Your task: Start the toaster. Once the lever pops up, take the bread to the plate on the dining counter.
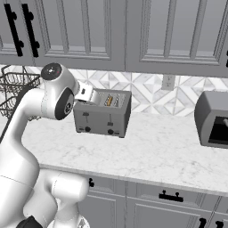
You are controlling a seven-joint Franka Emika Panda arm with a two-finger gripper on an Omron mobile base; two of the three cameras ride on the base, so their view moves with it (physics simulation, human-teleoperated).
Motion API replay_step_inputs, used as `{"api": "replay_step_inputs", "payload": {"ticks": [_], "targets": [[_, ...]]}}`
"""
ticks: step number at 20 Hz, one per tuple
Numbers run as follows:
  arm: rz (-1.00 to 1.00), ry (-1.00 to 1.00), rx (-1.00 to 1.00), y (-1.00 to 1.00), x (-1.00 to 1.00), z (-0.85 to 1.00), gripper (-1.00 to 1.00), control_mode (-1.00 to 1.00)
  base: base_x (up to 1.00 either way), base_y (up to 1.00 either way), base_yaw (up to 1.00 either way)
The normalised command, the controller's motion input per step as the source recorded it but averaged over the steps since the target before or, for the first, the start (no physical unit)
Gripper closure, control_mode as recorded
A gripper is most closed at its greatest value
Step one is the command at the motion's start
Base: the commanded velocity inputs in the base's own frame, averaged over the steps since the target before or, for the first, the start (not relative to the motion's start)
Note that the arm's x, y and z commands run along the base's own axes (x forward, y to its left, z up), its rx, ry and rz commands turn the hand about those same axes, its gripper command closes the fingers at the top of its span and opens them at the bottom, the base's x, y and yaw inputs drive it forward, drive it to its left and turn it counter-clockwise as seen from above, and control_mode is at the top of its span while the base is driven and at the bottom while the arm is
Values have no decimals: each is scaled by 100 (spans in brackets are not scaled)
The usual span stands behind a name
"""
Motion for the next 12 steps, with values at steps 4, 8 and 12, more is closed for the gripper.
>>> {"api": "replay_step_inputs", "payload": {"ticks": [4, 8, 12], "targets": [[0, 0, 0, 0, 0, 0, -100, -100, 0, 0, 0], [0, 0, 0, 0, 0, 0, -100, -100, 0, 0, 0], [0, 0, 0, 0, 0, 0, -100, -100, 0, 0, 0]]}}
